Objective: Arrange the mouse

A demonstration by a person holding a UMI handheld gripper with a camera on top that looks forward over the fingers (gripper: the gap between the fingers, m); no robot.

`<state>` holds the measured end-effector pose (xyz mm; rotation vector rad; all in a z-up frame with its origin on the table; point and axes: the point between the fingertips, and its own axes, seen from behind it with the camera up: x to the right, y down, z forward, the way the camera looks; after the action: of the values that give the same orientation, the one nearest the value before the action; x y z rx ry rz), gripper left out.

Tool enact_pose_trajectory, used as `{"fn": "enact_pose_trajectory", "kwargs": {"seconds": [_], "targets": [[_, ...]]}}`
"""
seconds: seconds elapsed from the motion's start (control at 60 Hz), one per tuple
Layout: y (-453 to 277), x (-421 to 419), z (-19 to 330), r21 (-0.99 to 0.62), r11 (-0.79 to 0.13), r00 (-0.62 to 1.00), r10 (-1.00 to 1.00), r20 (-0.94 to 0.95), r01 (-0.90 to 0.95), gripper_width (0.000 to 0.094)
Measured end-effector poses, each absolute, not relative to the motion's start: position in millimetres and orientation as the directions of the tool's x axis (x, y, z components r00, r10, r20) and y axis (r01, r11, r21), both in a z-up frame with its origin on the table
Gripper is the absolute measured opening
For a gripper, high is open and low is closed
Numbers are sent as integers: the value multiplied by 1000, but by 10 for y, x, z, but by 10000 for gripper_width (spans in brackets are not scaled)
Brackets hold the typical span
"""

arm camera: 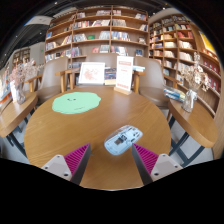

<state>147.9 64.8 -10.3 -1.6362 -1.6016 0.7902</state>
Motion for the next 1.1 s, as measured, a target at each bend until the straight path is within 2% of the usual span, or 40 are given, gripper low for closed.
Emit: {"fn": "enact_pose_trajectory", "kwargs": {"seconds": [0.267,0.8,0.867,0.9,0.917,0.95,1.05,1.1], "targets": [[702,922,-140,-799,-28,52,999,4,601,858],[549,280,-146,-774,10,-15,1000,0,633,831],[559,254,-149,-775,10,-13,1000,3,632,789],[579,241,-147,-777,10,-7,1000,7,630,730],[587,231,-149,-778,11,-6,1000,9,628,658],[588,215,-145,-782,9,-5,1000,7,624,450],[577,214,-103,-766,-13,14,1000,-5,643,424],[516,159,68,-782,-33,12,999,-32,622,425]]}}
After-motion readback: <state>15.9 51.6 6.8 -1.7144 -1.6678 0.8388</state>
